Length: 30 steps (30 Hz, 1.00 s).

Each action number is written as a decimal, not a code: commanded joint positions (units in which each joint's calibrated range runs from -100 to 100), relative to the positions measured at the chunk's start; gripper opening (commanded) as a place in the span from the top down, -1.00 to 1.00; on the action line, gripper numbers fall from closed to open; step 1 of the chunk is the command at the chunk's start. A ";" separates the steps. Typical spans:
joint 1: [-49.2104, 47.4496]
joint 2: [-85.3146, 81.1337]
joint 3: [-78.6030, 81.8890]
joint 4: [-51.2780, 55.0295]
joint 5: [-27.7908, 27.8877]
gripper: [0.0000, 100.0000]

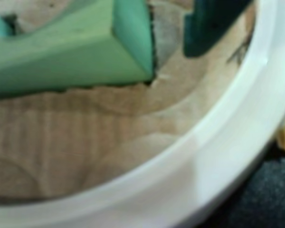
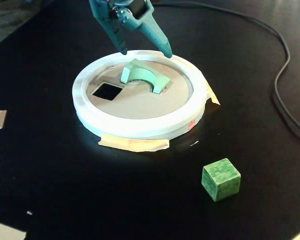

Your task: Pick up the U shape block and drop it in corresponding U shaped hole

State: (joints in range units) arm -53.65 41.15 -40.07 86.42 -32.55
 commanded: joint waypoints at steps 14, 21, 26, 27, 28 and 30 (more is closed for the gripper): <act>7.58 -0.71 -2.28 -1.37 3.52 -1.00; 9.83 -1.61 3.73 -1.77 3.47 -1.00; 9.83 -1.88 5.10 -4.48 3.42 -1.00; 9.58 -1.88 5.19 -5.39 3.42 -1.00; 9.45 -1.88 5.19 -6.19 3.42 -1.00; 9.08 -1.79 5.28 -7.29 3.42 -1.00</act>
State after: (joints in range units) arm -46.15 41.06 -34.50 82.93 -29.04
